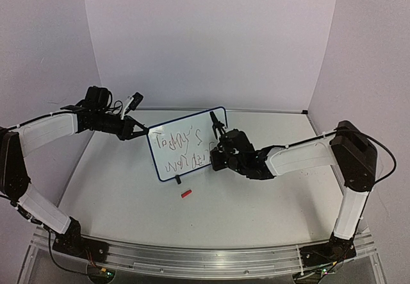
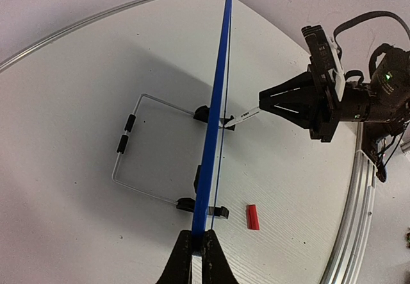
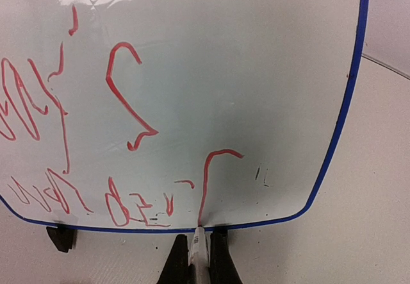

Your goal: Write a sentence on the whiteboard

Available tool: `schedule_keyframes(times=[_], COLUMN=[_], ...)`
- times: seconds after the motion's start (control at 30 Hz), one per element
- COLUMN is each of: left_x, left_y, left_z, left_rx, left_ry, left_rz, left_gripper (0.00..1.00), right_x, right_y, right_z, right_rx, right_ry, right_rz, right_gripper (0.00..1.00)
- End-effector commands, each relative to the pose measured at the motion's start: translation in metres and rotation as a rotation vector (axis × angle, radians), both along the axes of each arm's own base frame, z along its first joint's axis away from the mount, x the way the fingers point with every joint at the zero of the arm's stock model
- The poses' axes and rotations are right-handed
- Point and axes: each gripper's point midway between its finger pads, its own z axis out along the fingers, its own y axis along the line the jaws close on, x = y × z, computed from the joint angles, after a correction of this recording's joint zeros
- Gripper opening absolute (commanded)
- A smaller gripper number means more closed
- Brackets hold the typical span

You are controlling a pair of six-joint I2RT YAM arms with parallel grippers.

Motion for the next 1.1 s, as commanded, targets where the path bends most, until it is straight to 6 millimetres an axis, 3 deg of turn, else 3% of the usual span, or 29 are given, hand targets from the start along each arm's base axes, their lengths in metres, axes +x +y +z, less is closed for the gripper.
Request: schedule_keyframes(times=[0.0, 0.17, 0.3, 0.8, 1.07], left_x=[0.0, 0.0, -0.001, 0.0, 0.0], left_y=[-0.002, -0.002, -0.002, -0.002, -0.002], left_z=[0.017, 0.017, 0.017, 0.017, 0.017], left_rx=[-0.004, -0.004, -0.004, -0.004, -0.004], left_ry=[-0.049, -0.05, -0.049, -0.048, -0.048], left_rz=[-0.01, -0.011, -0.012, -0.012, -0.012], left_gripper=[0.0, 0.0, 0.0, 0.0, 0.0], right_x=[-0.002, -0.012, -0.013, 0.002, 0.009], right_y=[0.0, -0.004, -0.007, 0.01, 0.005], right_z=[0.009, 0.04, 0.052, 0.047, 0.043], right_rx=[0.039, 0.113, 0.134, 0.13, 0.109], right_ry=[-0.004, -0.028, -0.045, -0.068, -0.083], right_rz=[-0.006, 0.017, 0.014, 0.013, -0.035], right_gripper=[0.0, 0.0, 0.0, 0.0, 0.0])
